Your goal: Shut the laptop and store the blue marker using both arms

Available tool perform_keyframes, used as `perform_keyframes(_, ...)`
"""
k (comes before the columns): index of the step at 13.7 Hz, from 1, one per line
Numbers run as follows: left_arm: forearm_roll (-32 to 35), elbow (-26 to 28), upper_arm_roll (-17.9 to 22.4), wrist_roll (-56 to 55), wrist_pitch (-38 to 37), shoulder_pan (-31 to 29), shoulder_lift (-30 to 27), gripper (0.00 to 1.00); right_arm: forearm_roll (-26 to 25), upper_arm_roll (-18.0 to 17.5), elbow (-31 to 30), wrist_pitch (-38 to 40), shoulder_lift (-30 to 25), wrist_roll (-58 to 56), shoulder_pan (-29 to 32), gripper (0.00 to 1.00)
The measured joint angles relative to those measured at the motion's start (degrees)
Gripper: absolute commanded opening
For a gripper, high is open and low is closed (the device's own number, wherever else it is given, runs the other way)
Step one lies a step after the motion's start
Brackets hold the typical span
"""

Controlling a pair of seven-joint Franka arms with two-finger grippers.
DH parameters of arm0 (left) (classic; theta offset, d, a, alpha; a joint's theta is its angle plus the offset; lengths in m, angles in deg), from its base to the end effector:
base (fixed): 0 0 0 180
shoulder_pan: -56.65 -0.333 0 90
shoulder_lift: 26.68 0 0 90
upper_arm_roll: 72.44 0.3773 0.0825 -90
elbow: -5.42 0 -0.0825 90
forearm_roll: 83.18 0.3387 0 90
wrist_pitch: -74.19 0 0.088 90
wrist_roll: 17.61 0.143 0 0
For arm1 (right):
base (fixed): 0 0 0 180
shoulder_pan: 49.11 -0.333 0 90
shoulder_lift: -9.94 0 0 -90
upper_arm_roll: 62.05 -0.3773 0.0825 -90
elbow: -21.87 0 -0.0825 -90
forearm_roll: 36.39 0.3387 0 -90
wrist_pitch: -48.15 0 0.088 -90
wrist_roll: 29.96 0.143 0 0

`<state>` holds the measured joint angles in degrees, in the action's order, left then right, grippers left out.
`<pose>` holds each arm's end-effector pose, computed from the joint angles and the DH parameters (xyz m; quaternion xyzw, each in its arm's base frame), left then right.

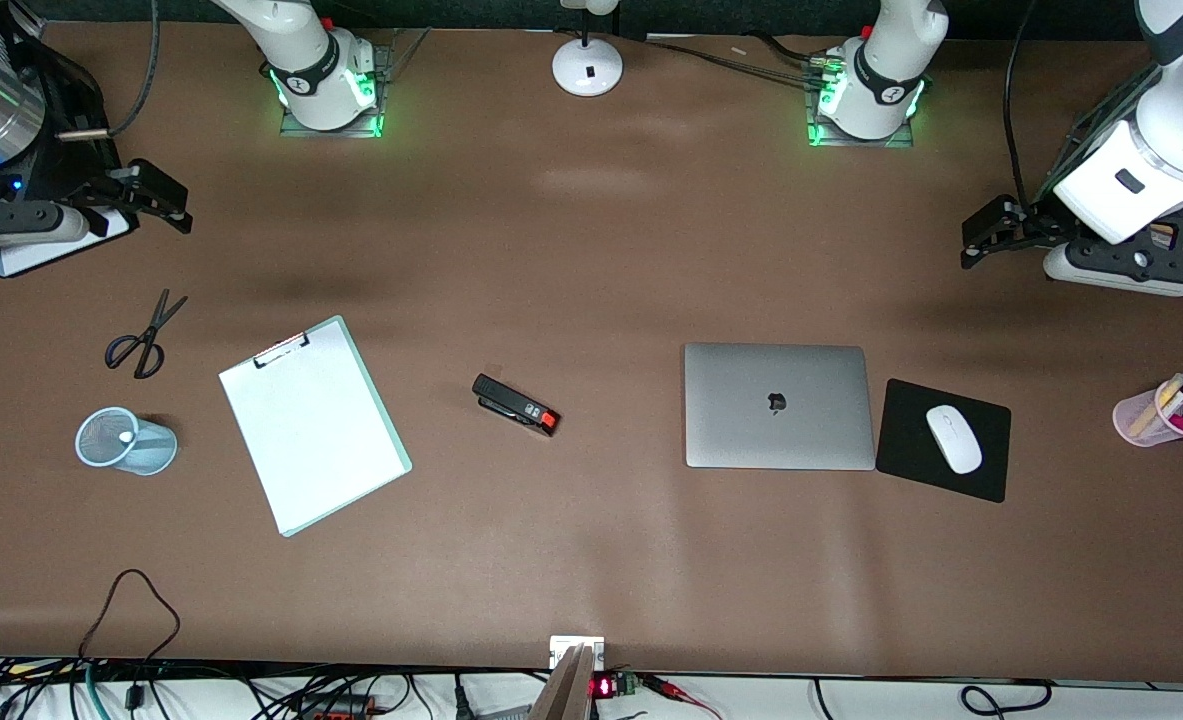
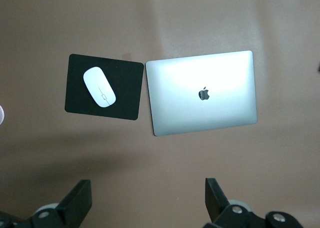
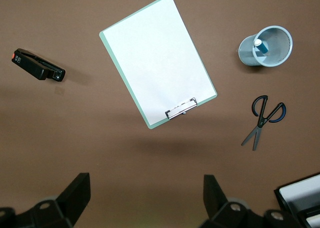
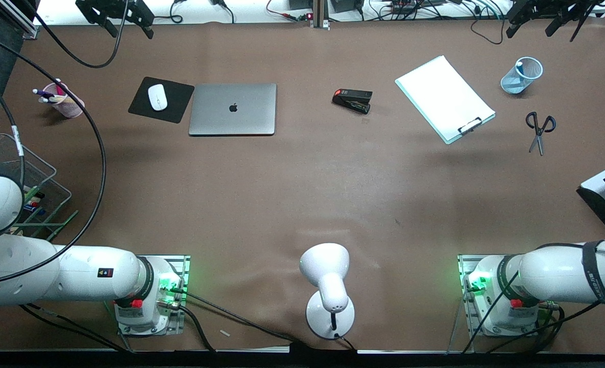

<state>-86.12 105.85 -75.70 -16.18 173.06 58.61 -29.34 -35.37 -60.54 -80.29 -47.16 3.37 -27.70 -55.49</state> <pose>0.4997 -0.0529 0.6085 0.9982 -0.0543 0.0088 0.0244 0.4694 0.0416 0.6230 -0.9997 -0.0220 0.0031 0.0102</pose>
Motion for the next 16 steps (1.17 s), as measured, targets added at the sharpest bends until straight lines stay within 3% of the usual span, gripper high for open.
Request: perform_keyframes(16,0.0,0.3,0.7,0.1,0.1,0.7,0.3,1.00,0.0,0.0,-0.1,-0.7,-0.6,0.0,0.0,1.00)
